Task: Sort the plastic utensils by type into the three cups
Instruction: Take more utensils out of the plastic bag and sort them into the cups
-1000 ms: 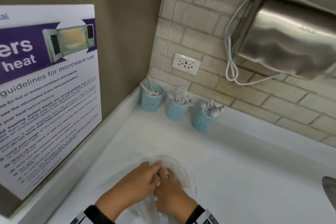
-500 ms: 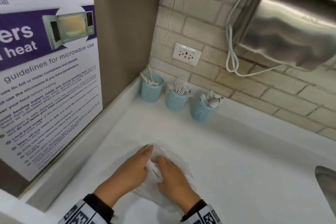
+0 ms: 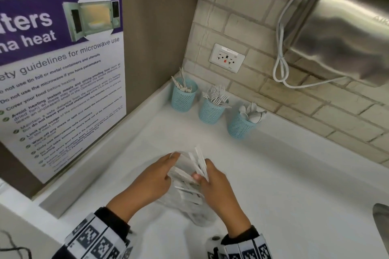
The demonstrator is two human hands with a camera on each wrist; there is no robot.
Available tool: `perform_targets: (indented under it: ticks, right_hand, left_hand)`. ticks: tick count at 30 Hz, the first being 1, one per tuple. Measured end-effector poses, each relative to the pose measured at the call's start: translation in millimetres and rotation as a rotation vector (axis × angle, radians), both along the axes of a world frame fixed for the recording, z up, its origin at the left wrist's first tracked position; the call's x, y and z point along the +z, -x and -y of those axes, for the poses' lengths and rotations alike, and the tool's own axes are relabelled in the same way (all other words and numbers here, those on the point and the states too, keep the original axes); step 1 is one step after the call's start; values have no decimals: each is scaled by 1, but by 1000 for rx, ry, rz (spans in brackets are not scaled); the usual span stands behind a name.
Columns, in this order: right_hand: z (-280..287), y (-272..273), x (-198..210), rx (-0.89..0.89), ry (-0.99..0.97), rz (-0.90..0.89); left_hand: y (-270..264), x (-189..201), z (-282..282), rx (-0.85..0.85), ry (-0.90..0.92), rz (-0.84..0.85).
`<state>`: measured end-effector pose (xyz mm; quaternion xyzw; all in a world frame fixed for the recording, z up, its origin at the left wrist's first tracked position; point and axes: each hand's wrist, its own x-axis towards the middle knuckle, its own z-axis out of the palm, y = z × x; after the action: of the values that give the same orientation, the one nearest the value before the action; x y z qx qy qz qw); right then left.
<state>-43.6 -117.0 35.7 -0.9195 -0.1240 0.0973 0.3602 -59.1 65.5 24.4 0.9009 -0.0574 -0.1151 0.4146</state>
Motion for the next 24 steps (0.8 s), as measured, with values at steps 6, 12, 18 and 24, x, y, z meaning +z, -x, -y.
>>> perform_targets:
  ticks: [6, 12, 18, 24]
  right_hand:
    - [-4, 1, 9, -85, -236, -33]
    - [-12, 2, 21, -174, -474, -22]
    - [-14, -2, 38, -243, -651, 109]
    - [-17, -5, 67, -303, -875, 185]
  left_hand:
    - [3, 2, -2, 10, 21, -10]
    - [3, 1, -2, -15, 32, -12]
    - [1, 2, -5, -28, 38, 7]
    - [0, 12, -8, -79, -24, -38]
